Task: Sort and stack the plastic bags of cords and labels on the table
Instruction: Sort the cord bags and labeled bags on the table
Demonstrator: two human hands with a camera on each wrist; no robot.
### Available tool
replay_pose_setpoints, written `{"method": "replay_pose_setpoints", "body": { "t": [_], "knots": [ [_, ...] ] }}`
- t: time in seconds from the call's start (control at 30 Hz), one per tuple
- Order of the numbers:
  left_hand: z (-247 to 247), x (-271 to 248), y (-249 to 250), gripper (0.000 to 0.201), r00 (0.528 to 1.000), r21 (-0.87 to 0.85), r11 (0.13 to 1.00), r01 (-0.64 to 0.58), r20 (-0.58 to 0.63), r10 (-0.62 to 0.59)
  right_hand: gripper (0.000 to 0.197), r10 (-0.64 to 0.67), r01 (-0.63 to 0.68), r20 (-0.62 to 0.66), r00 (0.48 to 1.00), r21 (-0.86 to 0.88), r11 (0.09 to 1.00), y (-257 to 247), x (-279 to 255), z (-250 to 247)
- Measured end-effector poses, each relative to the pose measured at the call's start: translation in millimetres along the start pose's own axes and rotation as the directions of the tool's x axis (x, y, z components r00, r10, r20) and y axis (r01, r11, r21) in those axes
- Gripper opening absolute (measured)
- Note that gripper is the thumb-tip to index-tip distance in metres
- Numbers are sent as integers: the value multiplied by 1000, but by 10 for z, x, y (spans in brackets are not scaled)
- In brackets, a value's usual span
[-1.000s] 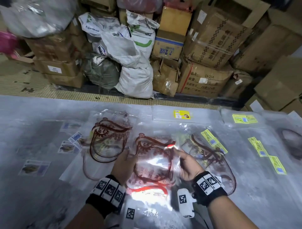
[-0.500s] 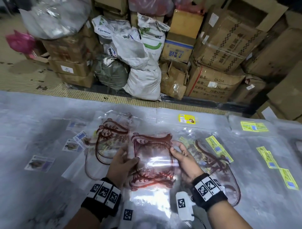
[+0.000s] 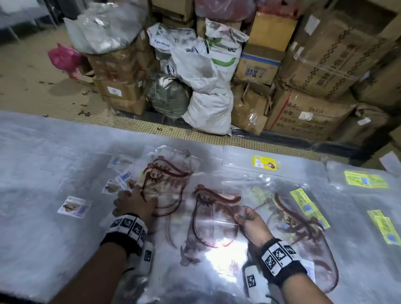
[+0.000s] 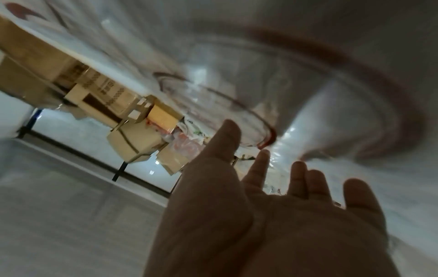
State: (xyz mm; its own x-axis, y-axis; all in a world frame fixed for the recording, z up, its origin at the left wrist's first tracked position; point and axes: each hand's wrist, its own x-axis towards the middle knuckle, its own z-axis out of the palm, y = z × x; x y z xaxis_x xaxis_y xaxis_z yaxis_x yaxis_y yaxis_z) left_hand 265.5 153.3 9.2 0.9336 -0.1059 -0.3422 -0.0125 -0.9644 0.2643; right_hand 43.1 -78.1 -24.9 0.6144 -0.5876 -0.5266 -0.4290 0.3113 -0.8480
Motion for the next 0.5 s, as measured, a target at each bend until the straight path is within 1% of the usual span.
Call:
{"method": "replay_pose_setpoints", "body": {
  "t": [0.07, 0.17, 0.2, 0.27, 0.33, 0.43, 0.5],
  "knots": [
    [60, 55, 9, 94, 1000, 5, 1000, 14, 6, -14, 14, 22, -22, 7, 1000, 22, 1000, 61, 31, -13],
    [85, 106, 0, 99, 999, 59, 998, 38, -12, -38, 13, 29, -30, 48, 998, 12, 999, 28, 6, -42],
    [69, 135, -10, 97, 998, 37, 998, 57, -12, -57, 13, 33, -35, 54, 998, 33, 999, 3, -20, -45],
    [44, 199, -30, 85, 998, -23, 998, 63, -20, -64, 13, 34, -42, 75, 997, 100, 994, -3, -46, -68],
    [39, 233, -52, 78, 999, -73, 997, 31, -17, -32, 15, 31, -44, 98, 995, 129, 991, -23, -78, -63],
    [47, 213, -22, 83, 998, -81, 996, -39, 36, 42, 16, 32, -48, 106, 994, 147, 988, 19, -41, -59],
    [58, 172, 29, 70, 998, -91, 994, -61, 15, 62, 19, 28, -43, 105, 994, 137, 990, 39, -34, -64]
  ]
}}
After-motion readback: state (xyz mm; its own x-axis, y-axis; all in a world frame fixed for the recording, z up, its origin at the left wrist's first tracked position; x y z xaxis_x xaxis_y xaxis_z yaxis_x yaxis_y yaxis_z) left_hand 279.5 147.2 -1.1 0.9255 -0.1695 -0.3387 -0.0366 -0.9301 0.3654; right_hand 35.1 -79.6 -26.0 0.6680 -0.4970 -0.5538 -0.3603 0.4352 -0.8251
